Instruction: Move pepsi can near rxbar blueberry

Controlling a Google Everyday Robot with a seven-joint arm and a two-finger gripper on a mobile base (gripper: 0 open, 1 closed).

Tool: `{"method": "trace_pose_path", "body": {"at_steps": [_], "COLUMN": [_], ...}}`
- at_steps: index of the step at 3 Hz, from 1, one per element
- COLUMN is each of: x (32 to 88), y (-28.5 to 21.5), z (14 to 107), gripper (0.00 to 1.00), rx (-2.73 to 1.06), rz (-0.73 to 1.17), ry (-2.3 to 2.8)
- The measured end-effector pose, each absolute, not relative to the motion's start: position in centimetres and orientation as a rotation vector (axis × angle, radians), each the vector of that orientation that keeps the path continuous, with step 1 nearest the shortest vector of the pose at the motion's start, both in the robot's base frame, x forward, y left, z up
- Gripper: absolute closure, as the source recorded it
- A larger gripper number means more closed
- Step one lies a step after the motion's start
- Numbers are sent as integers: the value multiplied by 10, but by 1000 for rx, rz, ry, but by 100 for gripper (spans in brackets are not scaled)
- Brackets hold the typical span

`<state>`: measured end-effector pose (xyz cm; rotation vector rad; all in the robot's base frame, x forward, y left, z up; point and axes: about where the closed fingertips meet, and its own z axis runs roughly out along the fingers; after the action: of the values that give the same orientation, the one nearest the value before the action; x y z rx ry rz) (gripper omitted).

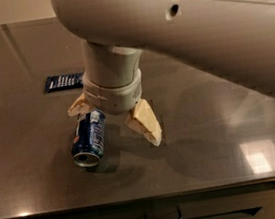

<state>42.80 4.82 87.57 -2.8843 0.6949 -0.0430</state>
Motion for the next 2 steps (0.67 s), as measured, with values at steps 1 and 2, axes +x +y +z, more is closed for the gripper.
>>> {"method": "trace_pose_path", "body": {"at_steps": [1, 2], "x": [422, 423], "y": [62, 79], "z": [869, 862], "gripper": [0, 0], "rx": [-2926, -2971], "rz": [-79, -124], "ry": [611, 526]}}
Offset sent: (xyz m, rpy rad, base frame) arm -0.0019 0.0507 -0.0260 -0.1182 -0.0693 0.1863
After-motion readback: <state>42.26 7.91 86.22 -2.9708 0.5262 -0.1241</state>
